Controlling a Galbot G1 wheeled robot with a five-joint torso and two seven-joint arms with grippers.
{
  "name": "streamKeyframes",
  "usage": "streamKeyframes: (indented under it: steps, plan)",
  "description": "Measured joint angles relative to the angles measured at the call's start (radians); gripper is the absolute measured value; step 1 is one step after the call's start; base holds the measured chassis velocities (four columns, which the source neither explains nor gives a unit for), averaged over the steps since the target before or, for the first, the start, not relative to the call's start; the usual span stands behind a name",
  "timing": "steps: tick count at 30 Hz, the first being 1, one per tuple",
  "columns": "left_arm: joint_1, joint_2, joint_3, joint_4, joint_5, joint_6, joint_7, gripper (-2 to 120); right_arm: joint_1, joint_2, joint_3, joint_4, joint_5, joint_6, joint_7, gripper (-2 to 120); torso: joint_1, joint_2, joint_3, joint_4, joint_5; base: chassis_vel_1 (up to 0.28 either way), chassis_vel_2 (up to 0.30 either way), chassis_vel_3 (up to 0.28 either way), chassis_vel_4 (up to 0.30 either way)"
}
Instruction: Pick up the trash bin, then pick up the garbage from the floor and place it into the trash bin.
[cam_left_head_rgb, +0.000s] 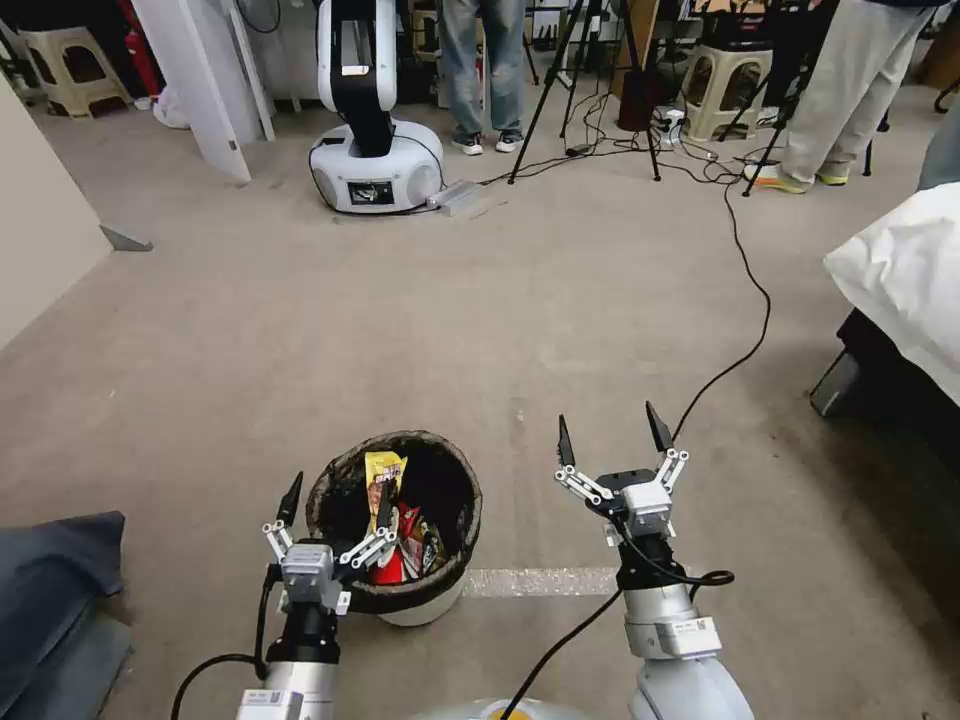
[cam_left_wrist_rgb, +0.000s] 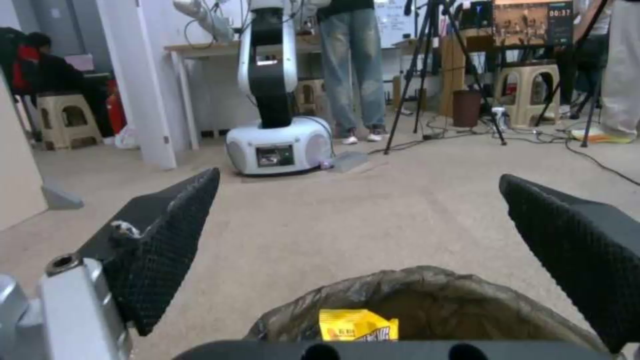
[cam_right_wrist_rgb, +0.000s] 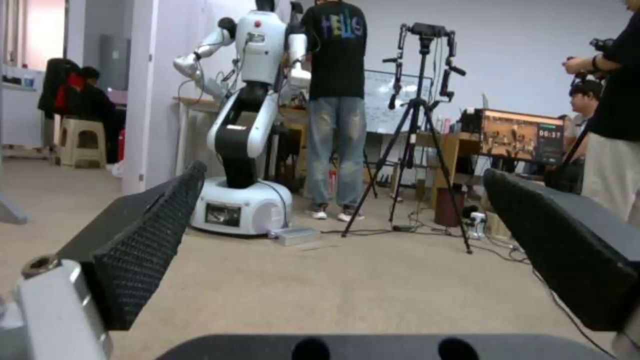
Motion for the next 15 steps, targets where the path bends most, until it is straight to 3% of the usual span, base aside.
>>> streamKeyframes:
  steps: [15]
  plan:
    - [-0.001,0.0,-0.001,0.0,-0.003,0.007,-0.002,100,0.0,-0.001,0.0,0.0,0.0,0.0,0.0,100,0.0,0.0,0.0,0.0,0.0,0.0,0.0,0.0,0.0]
